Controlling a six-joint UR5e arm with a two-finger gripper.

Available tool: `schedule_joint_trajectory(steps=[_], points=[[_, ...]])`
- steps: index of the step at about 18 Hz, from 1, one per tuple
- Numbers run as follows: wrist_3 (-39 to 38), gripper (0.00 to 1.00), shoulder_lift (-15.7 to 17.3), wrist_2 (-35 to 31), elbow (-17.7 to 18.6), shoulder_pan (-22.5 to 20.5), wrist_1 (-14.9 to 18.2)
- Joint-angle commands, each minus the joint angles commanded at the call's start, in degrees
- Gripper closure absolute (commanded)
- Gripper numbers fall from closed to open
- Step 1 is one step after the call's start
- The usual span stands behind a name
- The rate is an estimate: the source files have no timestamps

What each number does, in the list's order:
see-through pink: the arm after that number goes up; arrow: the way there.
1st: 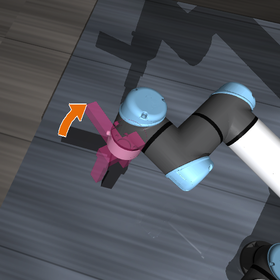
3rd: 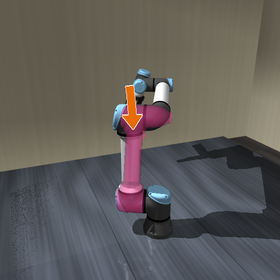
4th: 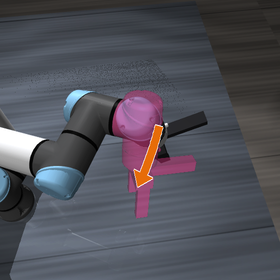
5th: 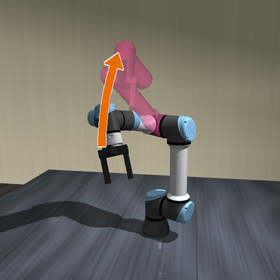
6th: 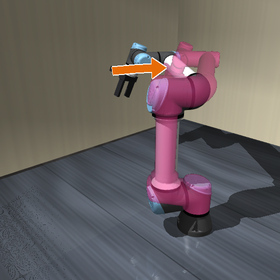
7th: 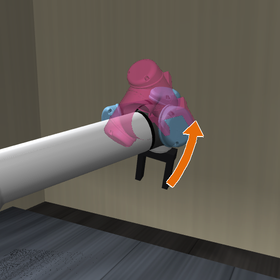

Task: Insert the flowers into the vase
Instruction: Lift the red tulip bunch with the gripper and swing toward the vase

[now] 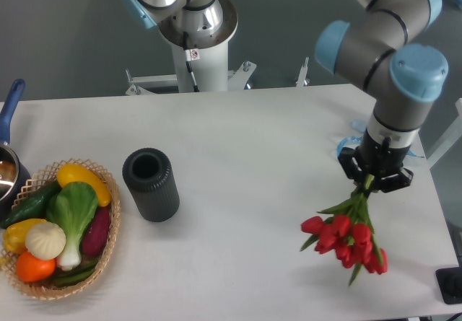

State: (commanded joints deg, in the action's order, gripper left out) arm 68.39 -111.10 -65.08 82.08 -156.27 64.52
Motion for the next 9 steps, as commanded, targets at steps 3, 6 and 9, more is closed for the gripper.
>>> schedule_joint_trajectory(steps=[3,6,9], points=[[-5.26,1.00,1.50,13.61,1.06,0.44,-3.33],[-11.24,1.00,2.81,26.54,1.41,1.05,-4.14],[-12.22,1.00,4.22,32.19,2.20,3.24,-4.22]])
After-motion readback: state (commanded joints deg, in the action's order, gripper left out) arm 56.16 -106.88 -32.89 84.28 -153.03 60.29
